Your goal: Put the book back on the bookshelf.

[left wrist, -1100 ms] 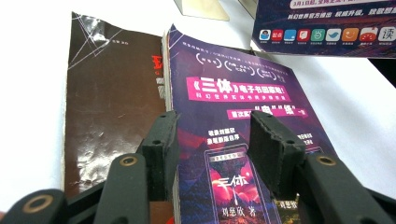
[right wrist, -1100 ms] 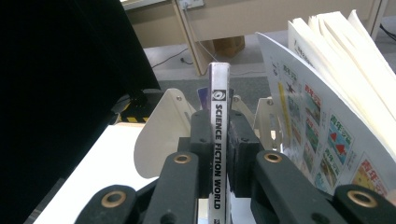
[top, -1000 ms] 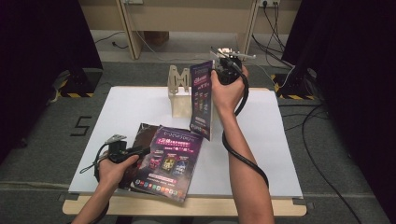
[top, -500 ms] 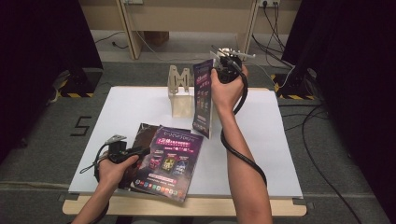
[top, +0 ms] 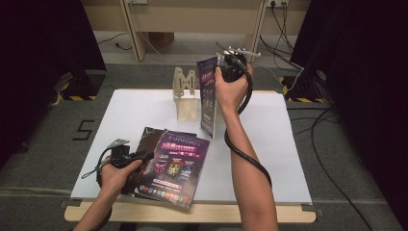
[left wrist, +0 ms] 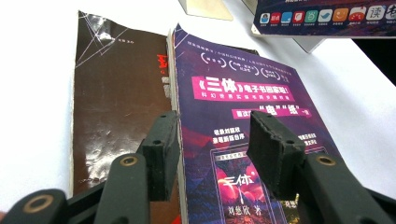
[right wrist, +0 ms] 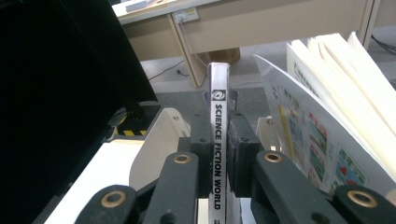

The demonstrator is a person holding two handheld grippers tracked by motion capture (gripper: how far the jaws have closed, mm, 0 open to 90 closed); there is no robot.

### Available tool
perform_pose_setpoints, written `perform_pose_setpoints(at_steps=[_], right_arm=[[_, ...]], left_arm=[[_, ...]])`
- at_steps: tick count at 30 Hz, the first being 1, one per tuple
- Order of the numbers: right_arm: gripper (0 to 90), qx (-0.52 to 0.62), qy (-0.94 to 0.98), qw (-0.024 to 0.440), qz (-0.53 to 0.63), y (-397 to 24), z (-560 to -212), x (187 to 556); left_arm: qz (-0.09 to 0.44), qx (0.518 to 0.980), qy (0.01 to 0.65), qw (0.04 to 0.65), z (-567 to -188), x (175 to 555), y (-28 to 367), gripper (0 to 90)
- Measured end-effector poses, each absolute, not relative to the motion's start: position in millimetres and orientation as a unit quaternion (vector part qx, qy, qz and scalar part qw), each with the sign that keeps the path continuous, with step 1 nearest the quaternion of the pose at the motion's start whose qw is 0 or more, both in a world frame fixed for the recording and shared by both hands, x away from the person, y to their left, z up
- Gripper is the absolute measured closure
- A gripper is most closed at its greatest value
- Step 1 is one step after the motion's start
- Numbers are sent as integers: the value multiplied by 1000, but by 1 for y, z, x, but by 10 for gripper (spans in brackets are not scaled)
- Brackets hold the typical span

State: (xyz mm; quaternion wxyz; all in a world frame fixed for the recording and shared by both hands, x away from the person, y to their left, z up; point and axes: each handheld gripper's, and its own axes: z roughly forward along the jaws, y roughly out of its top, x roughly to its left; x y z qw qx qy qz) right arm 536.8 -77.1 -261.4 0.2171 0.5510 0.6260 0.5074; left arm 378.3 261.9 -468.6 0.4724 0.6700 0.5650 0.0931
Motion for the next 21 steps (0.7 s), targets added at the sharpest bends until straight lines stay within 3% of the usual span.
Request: perform_pose_setpoints(at_steps=[10, 21], right_arm=[[832, 541, 612, 240, 524, -70, -261, 545], [825, 525, 607, 306, 512, -58, -282, 536]], left_arm=[[93, 669, 566, 472, -468, 378, 263, 519], [90, 670, 568, 470, -472, 379, 263, 523]])
